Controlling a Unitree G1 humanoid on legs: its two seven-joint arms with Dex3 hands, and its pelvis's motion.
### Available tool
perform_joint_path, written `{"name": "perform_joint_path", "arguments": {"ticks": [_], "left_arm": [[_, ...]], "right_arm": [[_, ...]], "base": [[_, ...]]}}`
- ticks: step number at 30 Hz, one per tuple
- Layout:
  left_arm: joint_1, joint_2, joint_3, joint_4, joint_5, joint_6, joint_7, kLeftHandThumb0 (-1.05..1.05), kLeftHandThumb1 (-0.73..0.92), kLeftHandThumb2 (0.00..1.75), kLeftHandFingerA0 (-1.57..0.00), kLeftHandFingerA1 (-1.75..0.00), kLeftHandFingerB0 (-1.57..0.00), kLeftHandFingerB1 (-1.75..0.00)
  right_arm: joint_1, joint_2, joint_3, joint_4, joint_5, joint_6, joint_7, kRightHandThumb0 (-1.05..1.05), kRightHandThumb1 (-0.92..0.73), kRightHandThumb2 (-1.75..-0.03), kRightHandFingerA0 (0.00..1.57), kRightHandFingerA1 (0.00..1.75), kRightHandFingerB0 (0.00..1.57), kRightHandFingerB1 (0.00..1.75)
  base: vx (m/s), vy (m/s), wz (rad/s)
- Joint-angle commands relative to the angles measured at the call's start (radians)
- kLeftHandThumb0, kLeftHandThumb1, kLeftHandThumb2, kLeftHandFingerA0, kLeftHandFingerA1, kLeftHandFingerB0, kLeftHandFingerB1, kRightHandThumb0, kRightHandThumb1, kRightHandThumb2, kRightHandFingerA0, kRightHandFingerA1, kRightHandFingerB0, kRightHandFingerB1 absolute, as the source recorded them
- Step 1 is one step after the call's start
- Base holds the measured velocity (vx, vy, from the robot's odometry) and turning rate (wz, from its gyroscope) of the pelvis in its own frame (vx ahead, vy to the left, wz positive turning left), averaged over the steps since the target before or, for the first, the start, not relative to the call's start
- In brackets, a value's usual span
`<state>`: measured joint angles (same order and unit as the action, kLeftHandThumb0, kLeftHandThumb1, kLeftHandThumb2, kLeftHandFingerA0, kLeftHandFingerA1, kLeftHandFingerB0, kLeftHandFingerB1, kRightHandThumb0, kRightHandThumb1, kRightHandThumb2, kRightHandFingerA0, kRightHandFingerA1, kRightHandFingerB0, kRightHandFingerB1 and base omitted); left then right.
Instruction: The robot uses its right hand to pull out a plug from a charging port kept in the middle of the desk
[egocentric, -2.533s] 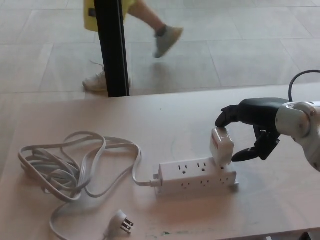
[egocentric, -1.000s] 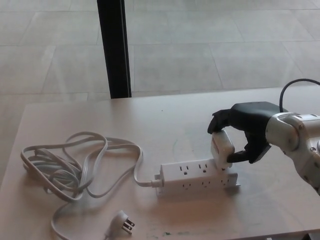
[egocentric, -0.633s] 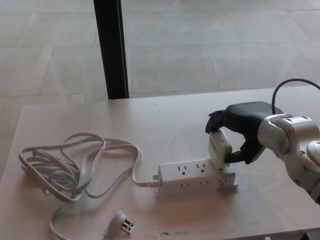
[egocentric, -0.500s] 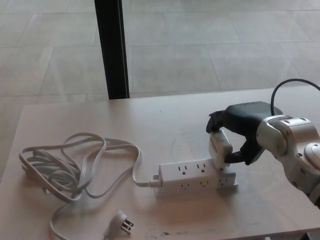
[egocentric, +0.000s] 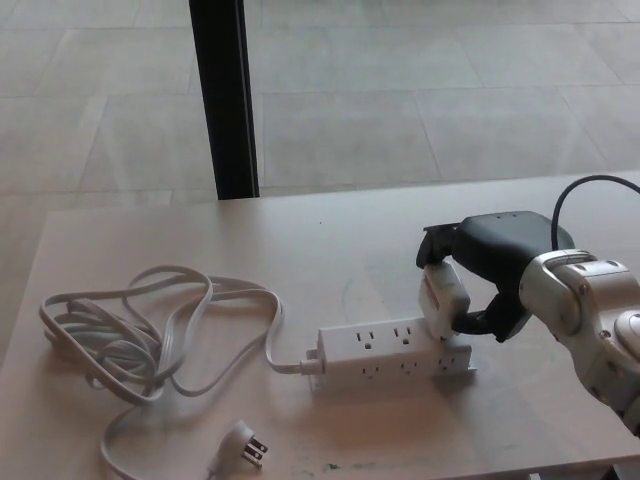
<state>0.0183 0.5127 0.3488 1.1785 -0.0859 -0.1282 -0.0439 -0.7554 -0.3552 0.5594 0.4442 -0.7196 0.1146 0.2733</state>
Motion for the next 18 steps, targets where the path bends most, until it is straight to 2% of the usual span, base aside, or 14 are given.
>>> {"name": "perform_joint_path", "arguments": {"ticks": [1,2,4,5,6,7,8,10,11,12,15,16,17,18], "left_arm": [[-0.001,0.021,-0.001,-0.01,-0.001,-0.025,0.005,-0.73,0.92,0.69,-0.73,-0.59,-0.56,-0.52],[-0.001,0.021,-0.002,-0.01,0.0,-0.028,0.007,-0.73,0.92,0.69,-0.75,-0.58,-0.55,-0.49],[-0.001,0.02,0.001,-0.011,-0.002,-0.025,0.008,-0.73,0.92,0.69,-0.75,-0.59,-0.56,-0.49],[-0.004,0.021,0.0,-0.005,-0.001,-0.025,0.008,-0.73,0.92,0.69,-0.74,-0.58,-0.56,-0.49],[-0.005,0.026,0.003,-0.005,-0.003,-0.025,0.006,-0.79,0.75,0.91,-0.73,-0.66,-0.53,-0.57],[-0.006,0.027,0.003,-0.004,-0.003,-0.025,0.005,-0.79,0.75,0.91,-0.73,-0.66,-0.53,-0.57],[-0.005,0.027,0.002,-0.005,-0.002,-0.024,0.007,-0.73,0.92,0.69,-0.75,-0.61,-0.57,-0.53],[-0.007,0.035,-0.002,-0.011,0.003,-0.02,0.011,-0.72,0.92,0.7,-0.75,-0.58,-0.56,-0.51],[-0.01,0.037,-0.003,-0.01,0.005,-0.014,0.012,-0.73,0.92,0.7,-0.74,-0.56,-0.55,-0.49],[-0.008,0.038,-0.003,-0.014,0.004,-0.014,0.012,-0.73,0.92,0.7,-0.74,-0.56,-0.55,-0.49],[-0.013,0.038,0.002,-0.008,-0.002,-0.009,0.012,-0.74,0.92,0.68,-0.75,-0.55,-0.56,-0.48],[-0.012,0.038,0.002,-0.009,-0.001,-0.009,0.014,-0.74,0.92,0.69,-0.75,-0.55,-0.55,-0.47],[-0.011,0.038,0.001,-0.011,-0.001,-0.009,0.015,-0.74,0.92,0.69,-0.75,-0.55,-0.55,-0.47],[-0.011,0.037,0.003,-0.01,-0.002,-0.011,0.014,-0.75,0.92,0.68,-0.75,-0.57,-0.56,-0.47]], "right_arm": [[0.031,-0.02,0.032,0.044,-0.033,-0.096,-0.049,-0.34,-0.46,-1.05,0.89,1.75,0.74,1.42],[0.024,-0.02,0.031,0.051,-0.031,-0.102,-0.05,-0.35,-0.47,-1.08,0.92,1.75,0.74,1.36],[0.008,-0.018,0.032,0.048,-0.035,-0.077,-0.016,-0.39,-0.49,-1.09,0.91,1.75,0.72,1.4],[0.002,-0.024,0.027,0.052,-0.029,-0.107,-0.036,-0.34,-0.47,-1.12,0.93,1.75,0.78,1.34],[-0.029,-0.028,0.025,0.062,-0.029,-0.113,-0.019,-0.34,-0.5,-1.1,0.91,1.75,0.78,1.22],[-0.049,-0.034,0.02,0.071,-0.021,-0.126,-0.006,-0.34,-0.5,-1.1,0.91,1.75,0.78,1.22],[-0.061,-0.036,0.015,0.074,-0.017,-0.126,0.004,-0.31,-0.47,-1.16,0.93,1.75,0.79,1.21],[-0.1,-0.037,0.02,0.097,-0.028,-0.115,0.024,-0.34,-0.52,-1.12,0.94,1.75,0.76,1.24],[-0.108,-0.033,-0.004,0.106,0.004,-0.124,0.024,-0.33,-0.5,-1.09,0.92,1.75,0.78,1.1],[-0.116,-0.036,-0.003,0.106,0.001,-0.119,0.037,-0.36,-0.55,-1.02,0.92,1.75,0.74,0.97],[-0.157,-0.056,-0.003,0.118,-0.003,-0.148,0.072,-0.36,-0.53,-0.98,0.88,1.72,0.76,0.77],[-0.163,-0.058,-0.005,0.122,-0.003,-0.157,0.069,-0.35,-0.52,-0.99,0.87,1.71,0.77,1.04],[-0.168,-0.061,-0.006,0.126,-0.005,-0.167,0.063,-0.35,-0.52,-0.99,0.87,1.71,0.77,1.04],[-0.181,-0.059,-0.008,0.134,-0.01,-0.159,0.064,-0.36,-0.56,-0.89,0.83,1.68,0.76,0.95]], "base": [[0.0,0.0,0.0],[0.0,0.0,0.0],[0.0,0.0,0.0],[0.0,0.0,0.0],[0.0,0.0,0.0],[0.0,0.0,0.0],[0.0,0.0,0.0],[0.0,0.0,0.0],[0.0,0.0,0.0],[0.0,0.0,0.0],[0.0,0.0,0.0],[0.0,0.0,0.0],[0.0,0.0,0.0],[0.0,0.0,0.0]]}}
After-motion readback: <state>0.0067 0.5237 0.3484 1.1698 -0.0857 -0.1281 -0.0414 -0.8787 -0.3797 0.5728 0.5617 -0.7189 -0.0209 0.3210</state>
